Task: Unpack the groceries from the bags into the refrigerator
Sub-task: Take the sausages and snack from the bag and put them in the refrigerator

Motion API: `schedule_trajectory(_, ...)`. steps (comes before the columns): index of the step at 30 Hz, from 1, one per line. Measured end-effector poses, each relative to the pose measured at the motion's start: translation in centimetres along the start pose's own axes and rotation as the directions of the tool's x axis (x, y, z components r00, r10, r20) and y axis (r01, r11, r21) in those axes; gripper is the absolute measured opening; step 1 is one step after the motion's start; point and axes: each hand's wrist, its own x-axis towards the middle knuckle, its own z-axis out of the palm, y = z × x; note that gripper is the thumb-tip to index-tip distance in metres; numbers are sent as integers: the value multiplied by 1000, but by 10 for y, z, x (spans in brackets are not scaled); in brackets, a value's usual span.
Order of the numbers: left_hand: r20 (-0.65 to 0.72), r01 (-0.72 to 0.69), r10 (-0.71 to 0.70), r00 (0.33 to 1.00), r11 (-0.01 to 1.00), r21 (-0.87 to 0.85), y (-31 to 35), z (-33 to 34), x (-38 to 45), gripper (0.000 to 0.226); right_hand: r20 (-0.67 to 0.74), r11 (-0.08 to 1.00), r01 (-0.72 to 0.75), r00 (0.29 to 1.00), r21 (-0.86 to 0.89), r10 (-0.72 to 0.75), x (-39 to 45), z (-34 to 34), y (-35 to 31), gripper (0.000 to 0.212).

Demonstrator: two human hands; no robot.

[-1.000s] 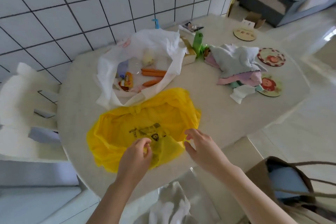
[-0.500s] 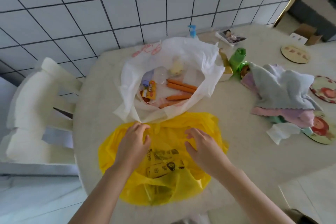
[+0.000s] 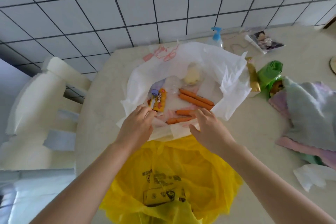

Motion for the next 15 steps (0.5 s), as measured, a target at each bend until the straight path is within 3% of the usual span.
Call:
schedule_trajectory(2,69,-44,40,997,997,58,-12,8,14,32,36,997,-9,999,-80,11,22,0,8,42)
schedule_trajectory(4,151,6,-13,988,999,47,-20,16,27,32,69,993,-29,997,-117,37,46,5,15,44)
schedule_trajectory(8,268,290,-266,926,956,-52,-19,30,54,33,111,983,-43,992,-178,63,88,26,22,68)
schedule_trajectory(11,362,539,-482,798,840,-69,-13,47,78,60,173,948,-20,982,-318,79,111,45,28,81)
schedule_trajectory(13,380,626,-554,741,774,-93,-12,63,89,74,197,914,-5,976,-405,93,120,55,36,95)
schedule_trajectory(15,372,645,-569,733,755,-116,-8,78,92,74,208,890,16,974,-456,89,123,63,43,99)
